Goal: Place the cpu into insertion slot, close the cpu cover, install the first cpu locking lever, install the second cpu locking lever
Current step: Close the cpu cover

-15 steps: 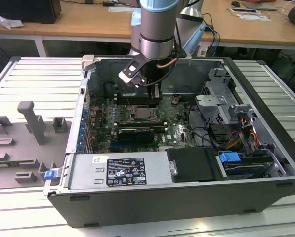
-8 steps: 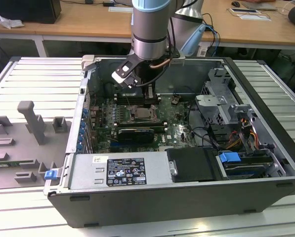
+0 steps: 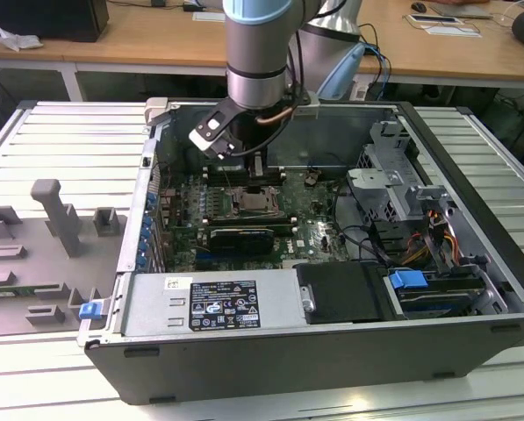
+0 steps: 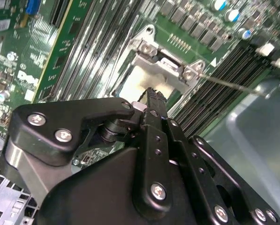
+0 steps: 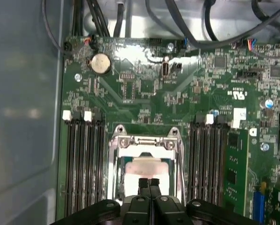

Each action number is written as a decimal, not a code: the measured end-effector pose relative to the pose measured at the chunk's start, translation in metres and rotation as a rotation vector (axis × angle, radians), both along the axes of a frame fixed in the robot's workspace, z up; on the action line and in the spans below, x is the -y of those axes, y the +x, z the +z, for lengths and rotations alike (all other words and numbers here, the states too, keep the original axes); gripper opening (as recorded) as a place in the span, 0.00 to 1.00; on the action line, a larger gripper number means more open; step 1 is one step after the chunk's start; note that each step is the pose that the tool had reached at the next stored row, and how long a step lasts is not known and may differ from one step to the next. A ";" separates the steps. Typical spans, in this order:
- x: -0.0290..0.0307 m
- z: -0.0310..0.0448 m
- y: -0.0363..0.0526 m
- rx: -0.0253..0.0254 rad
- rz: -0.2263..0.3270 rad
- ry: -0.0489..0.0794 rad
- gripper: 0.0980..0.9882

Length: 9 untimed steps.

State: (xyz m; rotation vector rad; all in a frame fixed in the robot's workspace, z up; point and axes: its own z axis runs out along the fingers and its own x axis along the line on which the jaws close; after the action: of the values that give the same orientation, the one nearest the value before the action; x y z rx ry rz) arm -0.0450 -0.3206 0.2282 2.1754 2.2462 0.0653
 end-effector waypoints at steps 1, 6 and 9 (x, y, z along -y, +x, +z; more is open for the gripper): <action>0.0000 -0.0004 -0.0019 -0.0001 0.000 0.000 0.01; 0.0000 -0.0094 -0.0085 -0.0002 0.002 0.000 0.01; 0.0001 -0.0166 -0.0115 -0.0001 0.002 0.000 0.01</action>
State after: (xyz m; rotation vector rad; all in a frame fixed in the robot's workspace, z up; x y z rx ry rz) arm -0.0565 -0.3207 0.2116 2.1733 2.2483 0.0650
